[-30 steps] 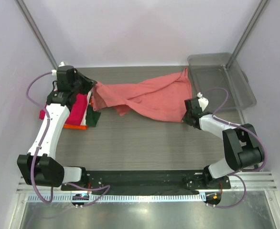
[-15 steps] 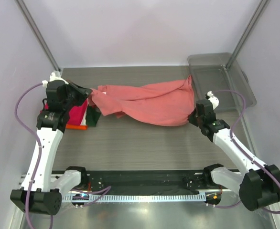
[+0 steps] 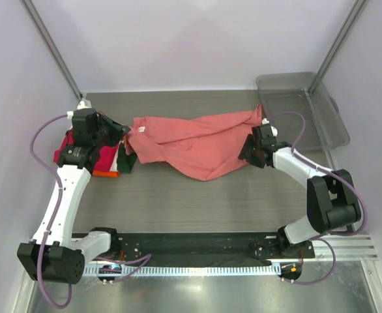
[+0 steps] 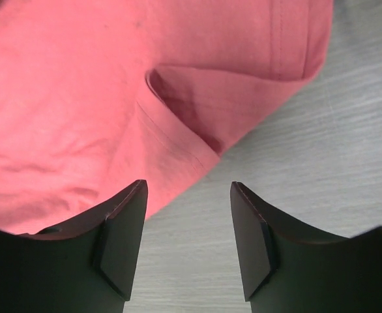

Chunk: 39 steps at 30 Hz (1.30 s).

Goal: Fold and stack the t-shirts
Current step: Flatten the tshirt out

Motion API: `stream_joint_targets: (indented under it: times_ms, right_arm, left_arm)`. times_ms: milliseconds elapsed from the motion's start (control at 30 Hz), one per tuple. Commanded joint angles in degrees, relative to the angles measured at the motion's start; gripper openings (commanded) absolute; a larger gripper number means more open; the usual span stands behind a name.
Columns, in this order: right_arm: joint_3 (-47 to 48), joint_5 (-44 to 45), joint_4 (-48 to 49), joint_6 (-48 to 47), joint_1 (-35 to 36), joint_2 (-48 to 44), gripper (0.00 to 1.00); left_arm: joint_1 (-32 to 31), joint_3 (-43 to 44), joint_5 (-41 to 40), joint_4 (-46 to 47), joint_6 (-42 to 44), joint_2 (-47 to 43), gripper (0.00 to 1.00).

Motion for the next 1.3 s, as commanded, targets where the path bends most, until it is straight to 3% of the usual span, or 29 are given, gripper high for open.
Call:
stream_joint_targets:
  times_ms: [0,100,133,200,500,1000,1067,1133,1167,1267]
  right_arm:
    - [-2.9,1.1,1.6,-1.8,0.0,-7.8,0.59]
    - [-7.2,3.0,2.6,-2.8,0.0,-11.4,0.49]
    - [-8.9,2.9,3.8,-3.1,0.0,-12.5,0.4]
    - [-9.2,3.0,4.6,-3.6,0.0,-11.8,0.35]
    - [-3.8,1.6,8.1,-3.0,0.0,-1.9,0.46]
    - [-2.6,1.2,12.4,-1.5,0.0,4.6,0.39]
    - [-2.6,1.0,12.8,-1.4,0.0,5.2,0.33]
    - [-2.6,0.9,12.8,-1.4,0.0,5.3,0.16]
    - [-2.5,0.9,12.6,-1.3,0.0,5.0,0.02]
    - [-2.9,3.1,11.3,-1.2,0.0,2.1,0.01]
  left_arm:
    - [0.4,0.4,0.2,2.2,1.7,0.6,0.0]
    - [0.4,0.6,-1.0,2.4,1.9,1.1,0.0]
    - [0.4,0.9,-1.0,2.4,1.8,1.4,0.0]
    - [0.4,1.1,-0.7,2.5,1.8,1.8,0.0]
    - [0.4,1.0,0.1,2.7,2.0,2.2,0.0]
    - [0.4,1.0,0.9,2.7,2.7,2.1,0.0]
    - [0.4,1.0,0.8,2.7,2.9,2.2,0.0]
    - [0.4,1.1,0.7,2.5,3.4,2.3,0.0]
    - [0.4,1.1,0.6,2.4,3.6,2.4,0.0]
    - [0.4,1.5,0.2,1.8,4.1,2.6,0.0]
